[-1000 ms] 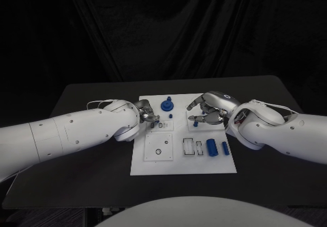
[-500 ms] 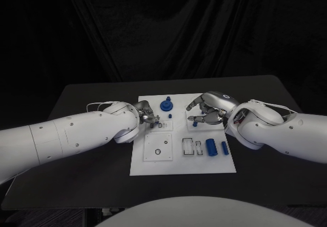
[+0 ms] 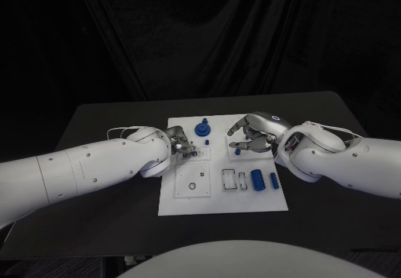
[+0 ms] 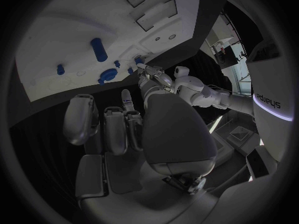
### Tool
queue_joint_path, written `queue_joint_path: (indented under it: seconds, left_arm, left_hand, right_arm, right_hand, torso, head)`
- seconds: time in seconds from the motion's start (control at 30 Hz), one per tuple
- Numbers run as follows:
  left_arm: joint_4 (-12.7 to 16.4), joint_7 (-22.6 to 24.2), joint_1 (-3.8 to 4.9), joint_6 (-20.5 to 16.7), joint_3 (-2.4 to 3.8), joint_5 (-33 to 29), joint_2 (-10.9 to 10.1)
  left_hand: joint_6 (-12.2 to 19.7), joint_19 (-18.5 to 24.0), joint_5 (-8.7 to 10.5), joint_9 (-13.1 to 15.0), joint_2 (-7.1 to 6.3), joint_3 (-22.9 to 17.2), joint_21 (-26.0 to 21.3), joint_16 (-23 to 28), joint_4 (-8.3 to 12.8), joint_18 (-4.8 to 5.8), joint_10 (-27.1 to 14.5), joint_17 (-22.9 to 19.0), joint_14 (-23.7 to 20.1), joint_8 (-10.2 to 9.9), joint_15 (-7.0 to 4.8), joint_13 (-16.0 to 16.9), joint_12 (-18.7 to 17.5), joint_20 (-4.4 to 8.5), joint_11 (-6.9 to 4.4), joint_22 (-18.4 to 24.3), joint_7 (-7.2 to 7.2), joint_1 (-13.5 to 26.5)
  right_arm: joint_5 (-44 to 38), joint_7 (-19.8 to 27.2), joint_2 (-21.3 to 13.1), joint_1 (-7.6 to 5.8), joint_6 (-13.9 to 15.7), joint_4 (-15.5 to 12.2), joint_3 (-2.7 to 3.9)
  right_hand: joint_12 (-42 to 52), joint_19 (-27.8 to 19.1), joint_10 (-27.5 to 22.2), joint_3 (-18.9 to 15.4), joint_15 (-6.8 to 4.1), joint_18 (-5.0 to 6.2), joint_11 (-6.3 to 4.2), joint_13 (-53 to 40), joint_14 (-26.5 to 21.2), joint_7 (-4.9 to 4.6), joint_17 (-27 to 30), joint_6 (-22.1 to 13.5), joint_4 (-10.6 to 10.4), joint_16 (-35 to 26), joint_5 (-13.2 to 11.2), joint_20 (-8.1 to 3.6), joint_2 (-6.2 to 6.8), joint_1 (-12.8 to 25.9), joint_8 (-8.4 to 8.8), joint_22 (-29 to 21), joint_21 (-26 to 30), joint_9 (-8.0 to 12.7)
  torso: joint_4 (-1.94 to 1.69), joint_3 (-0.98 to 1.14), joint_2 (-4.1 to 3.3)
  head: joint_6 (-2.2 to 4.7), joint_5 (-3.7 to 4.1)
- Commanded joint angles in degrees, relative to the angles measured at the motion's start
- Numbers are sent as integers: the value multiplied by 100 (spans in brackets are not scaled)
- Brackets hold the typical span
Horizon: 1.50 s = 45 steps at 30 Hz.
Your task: Assemble the parts on the task board
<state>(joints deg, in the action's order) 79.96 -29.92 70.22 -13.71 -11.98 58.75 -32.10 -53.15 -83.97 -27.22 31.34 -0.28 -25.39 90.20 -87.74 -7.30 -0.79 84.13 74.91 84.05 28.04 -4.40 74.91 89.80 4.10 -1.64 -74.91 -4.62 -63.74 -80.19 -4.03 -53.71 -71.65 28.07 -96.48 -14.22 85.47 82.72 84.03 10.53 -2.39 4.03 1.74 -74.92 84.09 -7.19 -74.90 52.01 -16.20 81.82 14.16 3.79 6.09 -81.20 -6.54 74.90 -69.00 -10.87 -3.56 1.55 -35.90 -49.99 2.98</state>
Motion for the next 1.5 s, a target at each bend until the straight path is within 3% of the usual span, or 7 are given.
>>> queue_joint_path:
  seconds: [0.03, 0.7, 1.5]
  left_arm:
    - [7, 24, -36, 171, -10, 28, 18]
    - [16, -60, -78, 423, -10, 27, -6]
    - [19, 129, -89, 445, -10, 27, -31]
  left_hand:
    - [-206, -603, 28, -4, 26, 2, -20, 10, -30, 79, 576, 936, 470, 18, -45, 1490, 2, 53, -41, -1509, 239, 30]
    - [-205, -603, 65, 15, 17, 27, -20, 30, -64, 79, 560, 892, 460, 13, -50, 1464, -24, 61, -46, -1509, 242, 62]
    - [-195, -603, 85, 27, 7, 40, -20, 48, -71, 79, 540, 852, 451, 4, -52, 1431, -57, 66, -48, -1509, 245, 69]
  right_arm:
    - [-8, -116, -8, 13, -26, -10, 3]
    - [66, -166, 0, 28, -123, -7, 3]
    - [71, -234, 6, 42, -211, 19, 3]
  right_hand:
    - [-27, -31, 85, 32, 39, 44, 41, -883, 305, 12, -373, 33, 10, -26, 37, 27, -10, -33, 0, 904, 40, 9]
    - [-148, -79, -36, 54, 50, 70, 53, -734, 270, 4, -262, 69, 15, -115, 67, 38, -16, -62, -1, 864, 178, 21]
    - [-251, -124, -129, 89, 53, 97, 56, -612, 243, -2, -170, 76, 16, -195, 134, 45, -33, -95, 20, 823, 322, 46]
  torso:
    - [3, -1, -2]
    - [-2, -2, -2]
    - [0, -1, -1]
  head:
    - [-1, -5]
    - [-1, -38]
    - [-1, -44]
